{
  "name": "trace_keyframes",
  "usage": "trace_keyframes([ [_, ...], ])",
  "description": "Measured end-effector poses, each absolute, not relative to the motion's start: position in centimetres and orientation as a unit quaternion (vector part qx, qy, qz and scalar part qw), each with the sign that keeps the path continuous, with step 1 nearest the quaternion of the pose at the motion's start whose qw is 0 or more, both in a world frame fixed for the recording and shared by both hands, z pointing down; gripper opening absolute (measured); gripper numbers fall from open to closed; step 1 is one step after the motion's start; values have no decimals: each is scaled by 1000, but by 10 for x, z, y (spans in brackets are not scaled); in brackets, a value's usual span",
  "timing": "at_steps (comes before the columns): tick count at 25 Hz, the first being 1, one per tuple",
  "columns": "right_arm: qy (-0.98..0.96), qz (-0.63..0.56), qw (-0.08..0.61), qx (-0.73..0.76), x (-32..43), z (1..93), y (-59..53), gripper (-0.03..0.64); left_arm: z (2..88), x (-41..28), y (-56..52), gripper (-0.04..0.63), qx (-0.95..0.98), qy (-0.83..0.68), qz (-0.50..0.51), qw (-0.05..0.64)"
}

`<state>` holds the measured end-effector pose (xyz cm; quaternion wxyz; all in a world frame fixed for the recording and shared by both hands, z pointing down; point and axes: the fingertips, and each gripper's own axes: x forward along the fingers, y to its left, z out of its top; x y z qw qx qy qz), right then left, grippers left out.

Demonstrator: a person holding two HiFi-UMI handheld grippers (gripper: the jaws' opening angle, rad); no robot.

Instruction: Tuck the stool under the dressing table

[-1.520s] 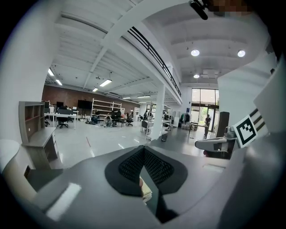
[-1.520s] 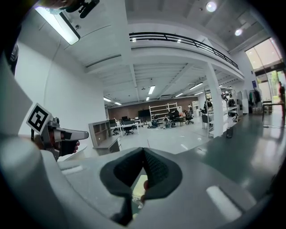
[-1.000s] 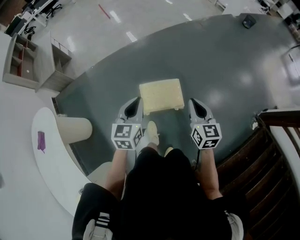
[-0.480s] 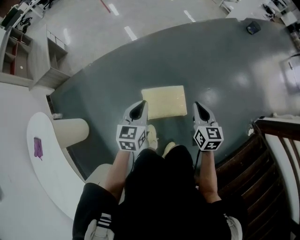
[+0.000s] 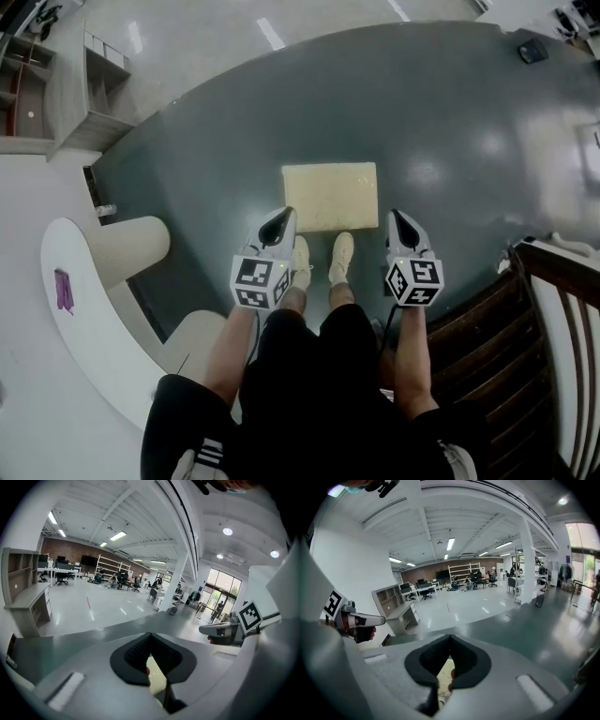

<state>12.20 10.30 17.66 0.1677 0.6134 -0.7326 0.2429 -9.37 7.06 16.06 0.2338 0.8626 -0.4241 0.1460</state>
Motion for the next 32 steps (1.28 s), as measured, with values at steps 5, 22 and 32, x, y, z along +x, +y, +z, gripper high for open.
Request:
trace_keyframes([
  [5,-733,268,190,596,138,239,81,2,214,-83,58,6,847,-436,162,256],
  [22,-729,337,246,543,183,456,44,2,419,-49,34,6,793,-467,205,332],
  [32,-710,364,250,549,202,556,34,20,513,-58,13,6,774,-476,227,351],
])
